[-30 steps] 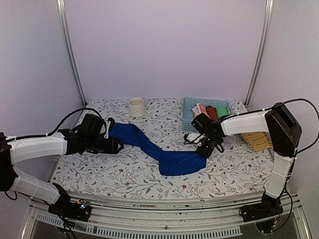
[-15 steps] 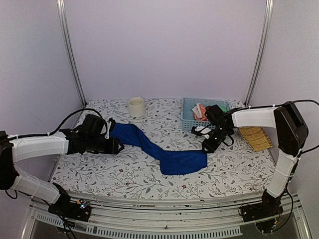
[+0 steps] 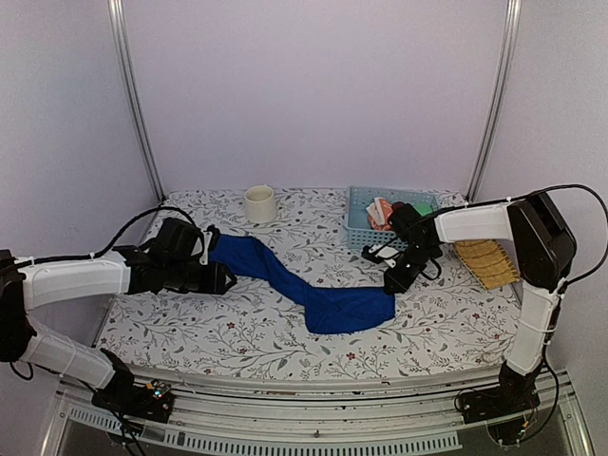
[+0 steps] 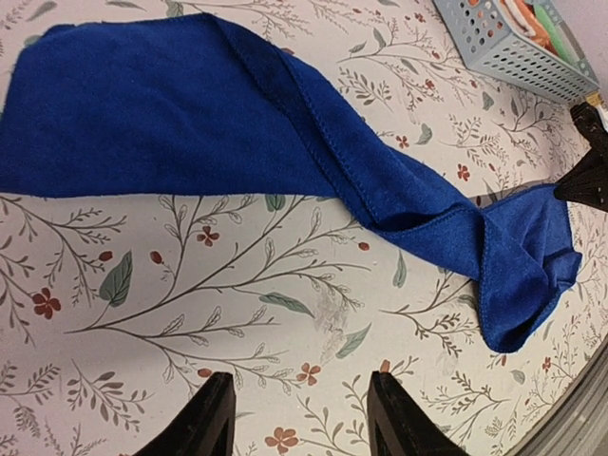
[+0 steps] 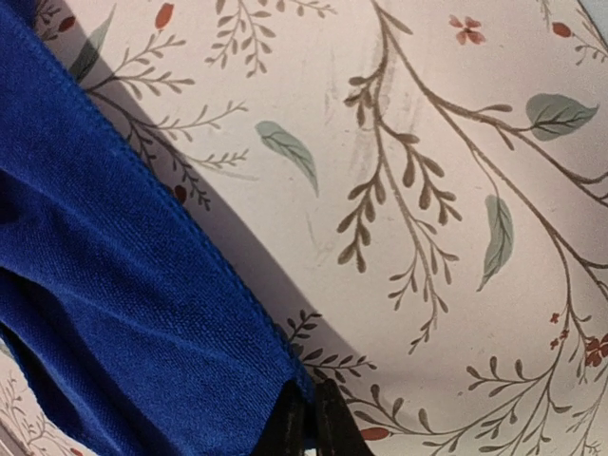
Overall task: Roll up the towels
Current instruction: Pick up the towel from the center of the board.
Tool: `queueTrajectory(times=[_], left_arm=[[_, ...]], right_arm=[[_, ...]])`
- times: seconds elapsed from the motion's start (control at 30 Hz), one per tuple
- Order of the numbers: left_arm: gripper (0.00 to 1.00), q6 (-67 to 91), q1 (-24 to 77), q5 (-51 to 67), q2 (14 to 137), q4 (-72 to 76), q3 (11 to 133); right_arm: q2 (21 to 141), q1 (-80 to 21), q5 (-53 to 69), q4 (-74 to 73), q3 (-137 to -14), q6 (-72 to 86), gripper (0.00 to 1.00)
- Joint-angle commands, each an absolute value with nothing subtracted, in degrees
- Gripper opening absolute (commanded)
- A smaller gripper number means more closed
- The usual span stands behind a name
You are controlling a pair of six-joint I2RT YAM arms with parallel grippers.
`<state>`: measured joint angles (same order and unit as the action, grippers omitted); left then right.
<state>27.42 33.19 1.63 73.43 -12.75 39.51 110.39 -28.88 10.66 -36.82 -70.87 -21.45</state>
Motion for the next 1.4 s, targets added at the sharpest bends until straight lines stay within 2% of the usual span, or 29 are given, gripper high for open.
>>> queueTrajectory(times=[0.0,0.13,0.27,0.43,0.57,0.9,1.1,1.2,1.37], left_arm=[[0.51,26.78,31.60,0.94,74.30,-12.08,41.64],[0.49,27.83,28.76,2.88,79.64,-9.53,45.68],[0.50,28.64,24.77,-0.81,88.98,-12.10,54.42],[0.49,27.94,17.86,-1.21,99.00,-15.08,63.67],[0.48,28.94,12.43,-5.00,101.58,-15.86,66.17],[0.41,26.80,4.01,3.72,115.94,-16.13,77.52],[0.37,23.42,3.23,12.88,124.42,-17.89,85.67],[0.37,23.07,3.21,13.33,126.07,-17.79,86.86],[0.26,22.94,3.23,13.43,125.95,-17.48,86.44]], right_arm=[[109.36,-28.39,10.87,-37.94,-71.79,-21.41,0.04],[103.59,-24.96,9.49,-38.68,-71.26,-22.47,0.03],[97.84,-21.18,12.80,-37.62,-69.15,-24.23,0.03],[96.32,-20.81,13.95,-33.20,-65.64,-25.82,0.03],[95.68,-20.83,17.11,-31.22,-64.62,-24.32,0.03],[96.75,-20.83,18.63,-29.80,-63.10,-24.79,0.03],[96.95,-20.83,18.28,-29.77,-62.85,-24.96,0.04],[97.15,-20.86,18.38,-29.78,-62.84,-24.87,0.04],[97.72,-20.84,18.28,-29.75,-62.87,-24.87,0.04]])
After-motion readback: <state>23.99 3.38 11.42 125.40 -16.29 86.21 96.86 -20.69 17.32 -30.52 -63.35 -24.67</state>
